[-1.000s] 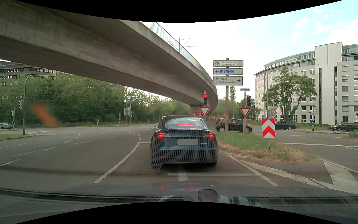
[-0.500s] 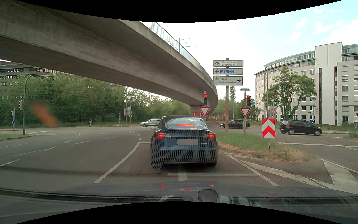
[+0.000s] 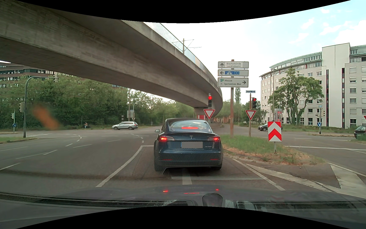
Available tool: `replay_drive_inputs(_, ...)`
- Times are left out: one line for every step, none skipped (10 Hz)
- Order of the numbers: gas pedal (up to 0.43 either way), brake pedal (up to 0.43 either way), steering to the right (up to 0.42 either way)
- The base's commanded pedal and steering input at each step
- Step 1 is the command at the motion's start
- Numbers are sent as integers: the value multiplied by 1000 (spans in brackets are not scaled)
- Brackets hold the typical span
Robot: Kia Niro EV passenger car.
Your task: Follow the waypoints while adhering to traffic rules and regulations
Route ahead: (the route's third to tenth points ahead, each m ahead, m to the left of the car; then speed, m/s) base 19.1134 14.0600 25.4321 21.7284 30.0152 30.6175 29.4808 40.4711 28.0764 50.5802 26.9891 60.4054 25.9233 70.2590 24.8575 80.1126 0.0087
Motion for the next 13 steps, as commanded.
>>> replay_drive_inputs(0,287,-12)
replay_drive_inputs(0,287,-12)
replay_drive_inputs(0,287,-12)
replay_drive_inputs(0,287,-12)
replay_drive_inputs(0,287,-12)
replay_drive_inputs(0,287,-12)
replay_drive_inputs(0,287,-12)
replay_drive_inputs(0,287,-12)
replay_drive_inputs(0,287,-12)
replay_drive_inputs(0,293,-12)
replay_drive_inputs(0,287,-12)
replay_drive_inputs(0,287,-12)
replay_drive_inputs(0,287,-12)
